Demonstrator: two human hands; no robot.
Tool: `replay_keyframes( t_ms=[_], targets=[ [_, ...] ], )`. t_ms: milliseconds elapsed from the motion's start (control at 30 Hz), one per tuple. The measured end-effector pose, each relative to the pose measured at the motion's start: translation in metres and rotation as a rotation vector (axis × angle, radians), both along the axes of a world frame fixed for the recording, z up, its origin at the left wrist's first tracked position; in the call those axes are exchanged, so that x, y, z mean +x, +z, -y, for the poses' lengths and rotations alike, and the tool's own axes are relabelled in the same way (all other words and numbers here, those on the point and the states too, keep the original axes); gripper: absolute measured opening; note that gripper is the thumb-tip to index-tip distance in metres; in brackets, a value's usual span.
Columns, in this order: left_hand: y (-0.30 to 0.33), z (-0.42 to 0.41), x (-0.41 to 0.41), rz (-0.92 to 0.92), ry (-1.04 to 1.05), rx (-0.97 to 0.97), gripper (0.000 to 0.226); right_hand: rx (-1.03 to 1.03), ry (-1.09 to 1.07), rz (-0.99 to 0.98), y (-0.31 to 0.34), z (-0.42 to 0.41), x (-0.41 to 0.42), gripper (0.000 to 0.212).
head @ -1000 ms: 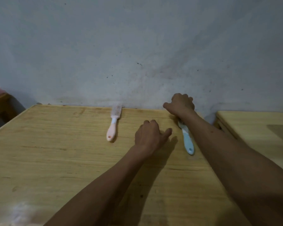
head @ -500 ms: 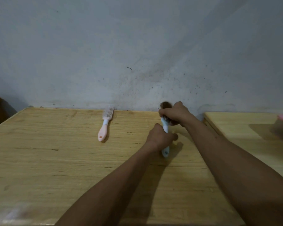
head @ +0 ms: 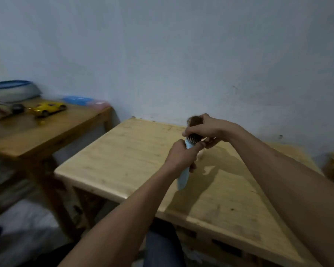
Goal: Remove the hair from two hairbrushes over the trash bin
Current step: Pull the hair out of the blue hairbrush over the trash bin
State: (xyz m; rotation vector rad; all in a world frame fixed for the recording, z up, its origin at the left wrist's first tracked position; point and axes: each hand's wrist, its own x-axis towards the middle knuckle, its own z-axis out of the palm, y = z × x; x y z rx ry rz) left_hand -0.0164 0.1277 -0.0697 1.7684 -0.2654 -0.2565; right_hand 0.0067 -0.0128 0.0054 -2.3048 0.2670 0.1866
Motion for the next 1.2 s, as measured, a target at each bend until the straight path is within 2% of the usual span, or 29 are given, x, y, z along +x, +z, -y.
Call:
replay_keyframes(
  t_ms=[167,300,400,567,767,933,1100,1200],
  targets=[
    [-0.011,-0.094,-0.013,0.083,0.205,0.124,0.05,-0.025,0.293,-0.09,-0.004,-0.084,0.007,0.049],
    [-0.024,-0.162,-0.029,0.129,0.321,0.362,0.06,-0.105,0.439,-0.112,-0.012,-0.139,0.003,0.058],
    [-0.034,-0.205,-0.042,0.201,0.381,0.519,0.058,-0.063,0.503,-0.053,-0.023,-0.169,0.005,0.062],
    [-0.05,-0.273,-0.072,0.274,0.379,0.671,0.059,-0.011,0.627,0.042,-0.043,-0.216,0.004,0.038],
    [-0.084,-0.343,-0.12,0.356,0.421,0.968,0.058,0.024,0.834,0.154,-0.083,-0.285,-0.016,0.012],
    [-0.113,-0.393,-0.167,0.343,0.434,1.095,0.048,0.039,0.926,0.15,-0.128,-0.338,-0.045,0.016],
    [-0.152,-0.422,-0.204,0.225,0.481,1.214,0.059,0.067,0.887,0.008,-0.179,-0.38,-0.063,0.025],
    [-0.182,-0.425,-0.221,0.2,0.496,1.221,0.063,0.072,0.821,-0.06,-0.208,-0.393,-0.075,0.025]
  ],
)
